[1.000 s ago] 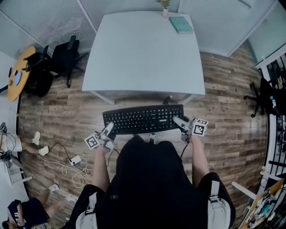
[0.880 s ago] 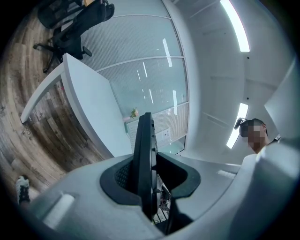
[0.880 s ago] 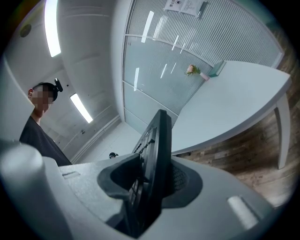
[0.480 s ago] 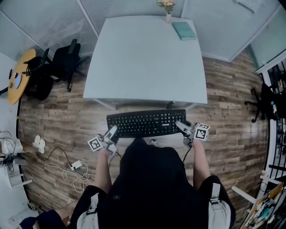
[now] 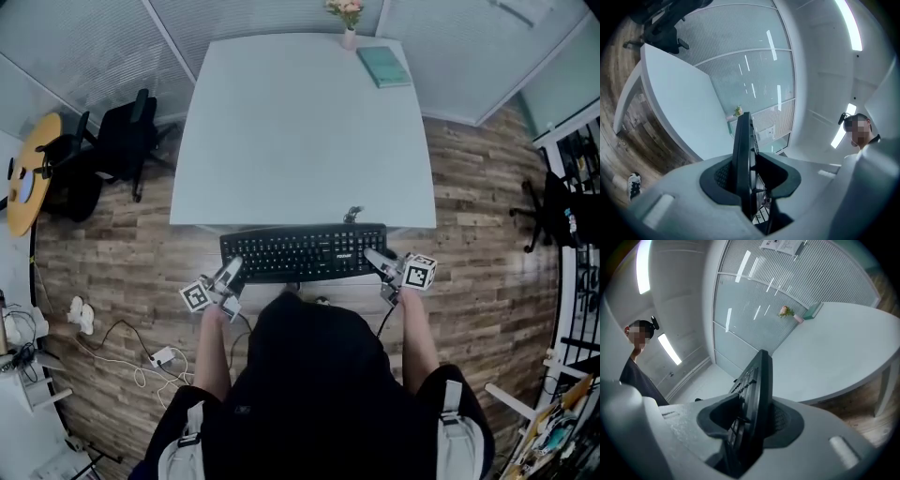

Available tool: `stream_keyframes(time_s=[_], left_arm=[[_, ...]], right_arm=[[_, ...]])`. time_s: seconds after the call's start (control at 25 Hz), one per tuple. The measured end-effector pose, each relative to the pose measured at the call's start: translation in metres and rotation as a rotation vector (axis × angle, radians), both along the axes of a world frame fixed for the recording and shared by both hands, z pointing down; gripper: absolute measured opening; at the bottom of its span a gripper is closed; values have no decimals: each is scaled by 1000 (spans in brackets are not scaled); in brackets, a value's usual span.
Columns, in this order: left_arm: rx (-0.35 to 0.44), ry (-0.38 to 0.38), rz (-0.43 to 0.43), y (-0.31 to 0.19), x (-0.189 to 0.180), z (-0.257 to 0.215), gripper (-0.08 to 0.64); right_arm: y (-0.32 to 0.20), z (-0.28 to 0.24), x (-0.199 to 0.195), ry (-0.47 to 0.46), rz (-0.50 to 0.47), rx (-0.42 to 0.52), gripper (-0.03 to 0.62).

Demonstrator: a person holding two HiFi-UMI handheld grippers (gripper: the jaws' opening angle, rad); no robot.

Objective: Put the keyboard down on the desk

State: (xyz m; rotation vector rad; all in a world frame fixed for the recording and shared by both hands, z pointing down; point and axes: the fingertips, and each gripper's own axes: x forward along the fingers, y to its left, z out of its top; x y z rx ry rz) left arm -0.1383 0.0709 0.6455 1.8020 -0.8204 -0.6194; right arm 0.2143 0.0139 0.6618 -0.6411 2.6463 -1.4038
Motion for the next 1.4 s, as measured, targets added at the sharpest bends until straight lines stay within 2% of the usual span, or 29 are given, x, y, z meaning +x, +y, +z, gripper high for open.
stream_keyframes(time_s=[0.36, 0.52, 0.96, 1.28, 1.4], left_arm=[[5, -73, 64, -76, -19, 4, 117], [13, -77, 86, -104, -26, 2, 118], [-19, -167, 136, -177, -56, 14, 129], [8, -191, 174, -217, -84, 21, 129], [-7, -195, 171, -232, -89, 26, 132]], right_arm=[[-54, 3, -15, 27, 52, -10, 158], [-77, 1, -23, 39, 62, -12, 163], [-134, 16, -46, 124, 102, -52, 179], [-164, 21, -76, 150, 134, -64, 190], [-176, 25, -82, 168, 142, -74, 195]])
